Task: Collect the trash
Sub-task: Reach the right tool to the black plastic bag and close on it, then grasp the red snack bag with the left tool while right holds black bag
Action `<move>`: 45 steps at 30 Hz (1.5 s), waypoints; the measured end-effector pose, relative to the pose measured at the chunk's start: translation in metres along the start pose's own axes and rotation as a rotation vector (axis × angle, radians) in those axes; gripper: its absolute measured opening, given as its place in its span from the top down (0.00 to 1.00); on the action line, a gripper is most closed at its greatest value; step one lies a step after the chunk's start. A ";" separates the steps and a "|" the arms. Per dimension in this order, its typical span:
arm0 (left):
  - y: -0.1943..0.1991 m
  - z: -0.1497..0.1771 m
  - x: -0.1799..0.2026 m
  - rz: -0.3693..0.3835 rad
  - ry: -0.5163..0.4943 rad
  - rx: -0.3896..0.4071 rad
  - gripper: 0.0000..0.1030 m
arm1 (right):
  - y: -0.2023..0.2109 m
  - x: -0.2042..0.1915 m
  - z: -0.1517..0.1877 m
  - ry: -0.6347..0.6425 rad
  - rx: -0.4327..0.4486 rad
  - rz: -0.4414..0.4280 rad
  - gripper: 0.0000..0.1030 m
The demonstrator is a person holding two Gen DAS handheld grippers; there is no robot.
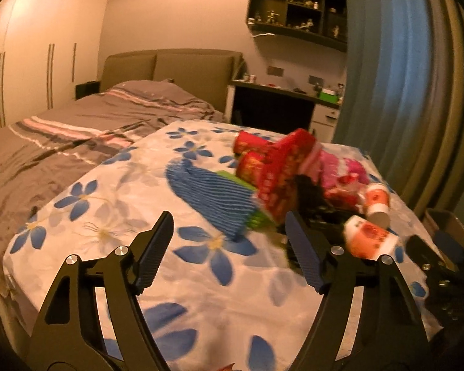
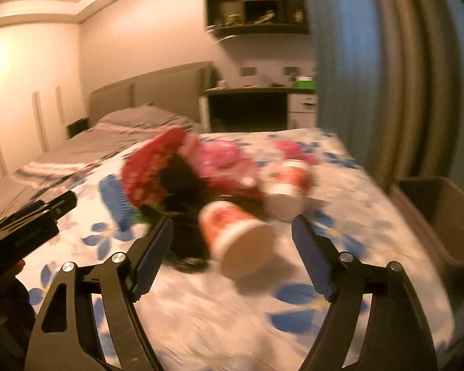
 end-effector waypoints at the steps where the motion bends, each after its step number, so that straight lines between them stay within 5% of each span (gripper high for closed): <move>1: -0.001 -0.002 -0.005 -0.007 0.002 0.003 0.29 | -0.008 -0.006 -0.003 0.010 -0.012 -0.010 0.31; 9: -0.021 -0.016 -0.037 -0.011 0.009 -0.002 0.29 | -0.072 -0.038 -0.005 0.027 -0.161 -0.118 0.43; 13: -0.030 -0.017 -0.040 0.002 0.003 -0.012 0.30 | -0.085 -0.042 -0.005 0.072 -0.186 -0.090 0.50; 19: -0.042 -0.018 -0.032 0.042 -0.011 -0.043 0.36 | -0.093 -0.044 -0.001 0.121 -0.214 -0.095 0.90; 21: -0.045 -0.017 -0.028 0.060 -0.013 -0.056 0.38 | -0.091 -0.044 -0.002 0.129 -0.198 -0.102 0.96; 37: -0.075 -0.031 0.020 0.173 -0.091 -0.084 0.49 | -0.002 0.007 -0.029 0.000 0.005 -0.163 0.97; 42: -0.106 -0.039 0.028 0.213 -0.080 -0.162 0.65 | 0.007 0.017 -0.027 -0.016 0.017 -0.155 0.97; 45: -0.115 -0.038 0.034 0.253 -0.072 -0.193 0.84 | 0.009 0.024 -0.027 -0.026 0.018 -0.151 0.97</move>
Point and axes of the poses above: each gripper's, at about its wrist camera, not at the fingertips, and y roughly against the way its jaws point, x to its right, z to its underside, the point moved 9 cm from there along -y, roughly the way its jaws point, and after that the axes turned 10 degrees about -x, right-handed, at the moved point
